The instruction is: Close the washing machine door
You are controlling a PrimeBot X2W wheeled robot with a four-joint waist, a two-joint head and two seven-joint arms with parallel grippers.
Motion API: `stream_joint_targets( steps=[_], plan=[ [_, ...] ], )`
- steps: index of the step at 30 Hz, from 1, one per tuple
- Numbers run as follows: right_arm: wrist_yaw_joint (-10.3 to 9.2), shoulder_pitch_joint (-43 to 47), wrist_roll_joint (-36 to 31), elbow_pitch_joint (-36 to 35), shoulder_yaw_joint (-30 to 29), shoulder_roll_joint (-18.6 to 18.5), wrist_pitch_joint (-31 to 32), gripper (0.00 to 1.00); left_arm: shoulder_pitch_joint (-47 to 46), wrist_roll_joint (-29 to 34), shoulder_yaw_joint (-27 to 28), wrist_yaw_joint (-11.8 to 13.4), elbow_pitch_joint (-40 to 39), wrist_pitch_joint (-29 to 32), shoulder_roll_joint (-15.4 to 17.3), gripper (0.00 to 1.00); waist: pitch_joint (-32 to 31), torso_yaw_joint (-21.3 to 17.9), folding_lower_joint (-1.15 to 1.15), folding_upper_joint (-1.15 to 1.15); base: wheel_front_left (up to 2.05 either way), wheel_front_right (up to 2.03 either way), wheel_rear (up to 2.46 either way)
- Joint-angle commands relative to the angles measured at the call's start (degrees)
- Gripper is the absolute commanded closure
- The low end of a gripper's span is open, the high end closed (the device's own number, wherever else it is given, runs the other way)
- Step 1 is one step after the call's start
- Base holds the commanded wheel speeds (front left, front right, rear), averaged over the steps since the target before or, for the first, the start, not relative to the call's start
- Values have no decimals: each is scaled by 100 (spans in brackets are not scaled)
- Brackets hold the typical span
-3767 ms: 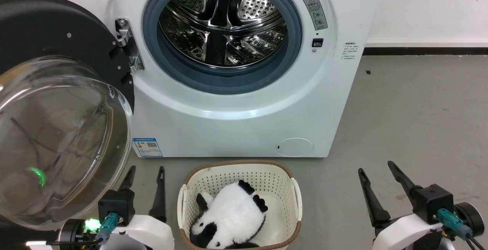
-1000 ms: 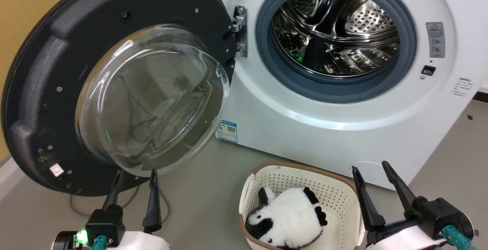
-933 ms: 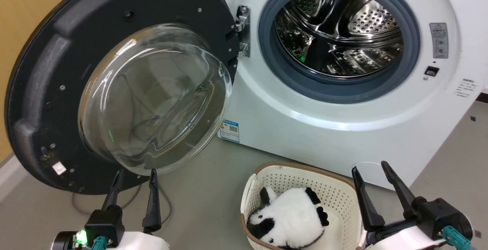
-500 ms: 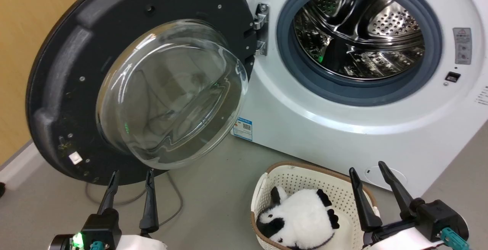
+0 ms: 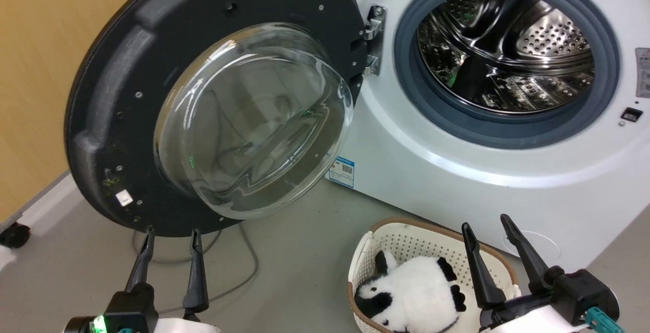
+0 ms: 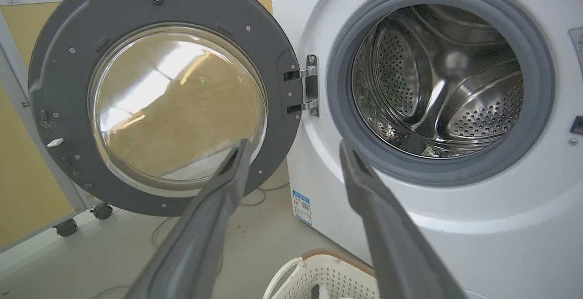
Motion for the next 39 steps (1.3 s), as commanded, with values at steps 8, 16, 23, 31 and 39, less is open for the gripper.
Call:
stream_joint_targets(
  steps=[8,16,23,31,39],
  plan=[
    [3,23,102,5,35,19,-152,0,114,-19,10,63,-45,-146,1,0,-10,220,0,0,0,0,0],
    [3,21,110,15,74,19,-184,0,127,-21,44,69,-67,-179,1,0,-9,288,0,0,0,0,0],
    [3,43,76,8,63,19,-184,0,118,-96,40,46,-145,-179,1,50,-2,295,0,0,0,0,0],
    [3,69,-33,-84,27,19,-184,0,-292,-536,565,-306,-746,-179,89,100,171,281,0,0,0,0,0],
    [3,-68,-281,-145,125,-26,-184,0,-1352,-1176,1844,-681,-635,-179,534,100,534,29,0,0,0,0,0]
  ],
)
